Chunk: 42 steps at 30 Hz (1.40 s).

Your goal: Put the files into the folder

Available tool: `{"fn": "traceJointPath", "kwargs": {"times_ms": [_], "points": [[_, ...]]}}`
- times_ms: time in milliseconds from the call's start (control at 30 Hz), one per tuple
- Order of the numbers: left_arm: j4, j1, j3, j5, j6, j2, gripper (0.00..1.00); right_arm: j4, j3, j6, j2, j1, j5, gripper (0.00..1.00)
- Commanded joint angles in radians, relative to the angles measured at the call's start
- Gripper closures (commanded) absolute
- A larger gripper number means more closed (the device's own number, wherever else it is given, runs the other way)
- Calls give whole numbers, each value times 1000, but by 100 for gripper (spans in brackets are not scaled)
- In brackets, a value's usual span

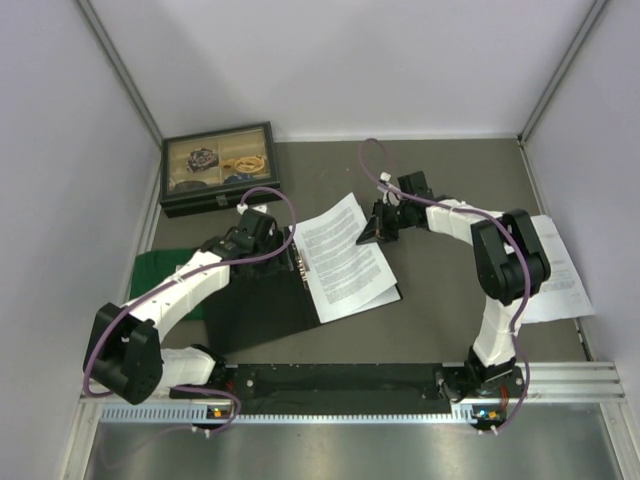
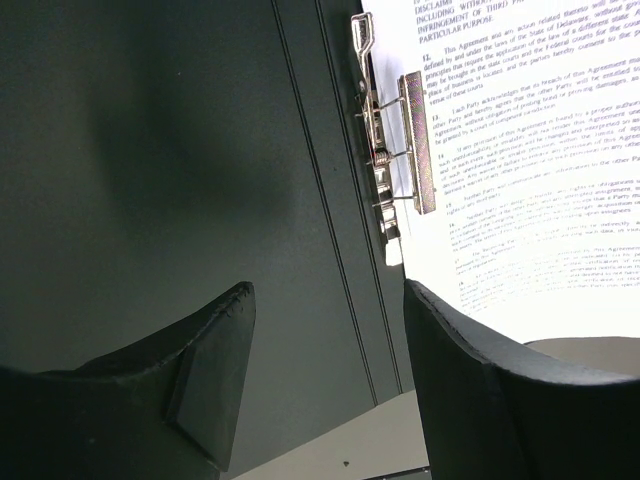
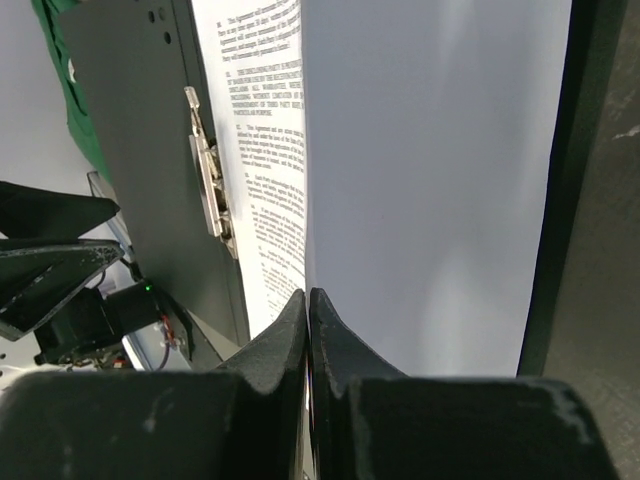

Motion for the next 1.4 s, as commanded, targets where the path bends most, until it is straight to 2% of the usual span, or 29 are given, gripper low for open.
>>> {"fn": "traceJointPath", "kwargs": {"times_ms": [0, 533, 633, 667, 700, 733, 767, 833, 867, 933, 967, 1000, 1100, 1133, 1233, 1367], "points": [[32, 3, 31, 11, 12, 5, 34, 36, -12, 14, -54, 22, 16, 100], [35, 10, 24, 26, 19, -6, 34, 39, -27, 83, -66, 72, 127, 100], [38, 10, 28, 37, 24, -4, 33, 1, -22, 70, -86, 72, 167, 73], [38, 10, 42, 83, 27, 0, 33, -50, -18, 64, -95, 71, 187, 56], [36, 10, 51, 107, 26, 6, 32, -85, -9, 35, -121, 70, 212, 48], [41, 8, 60, 131, 24, 11, 32, -131, 11, 18, -140, 64, 286, 41], [51, 5, 71, 178, 23, 19, 31, -201, 14, 4, -161, 32, 330, 28], [85, -16, 90, 201, 16, 31, 28, -272, 21, -42, -236, -16, 469, 17], [94, -32, 100, 200, 15, 36, 27, -345, 21, -76, -259, -87, 520, 7], [117, -94, 140, 194, 15, 69, 26, -406, 30, -102, -296, -170, 653, 6], [128, -121, 157, 194, 13, 85, 26, -426, 27, -113, -301, -213, 690, 6], [139, -171, 172, 203, 10, 105, 26, -449, 22, -125, -301, -308, 712, 5], [188, -271, 257, 239, 6, 203, 26, -482, 30, -147, -279, -445, 850, 6], [199, -291, 302, 244, 7, 248, 26, -480, 31, -159, -275, -464, 909, 6], [223, -349, 369, 264, 13, 312, 26, -470, 47, -203, -258, -488, 945, 7], [249, -383, 390, 283, 15, 330, 26, -490, 68, -268, -198, -488, 1025, 16]]}}
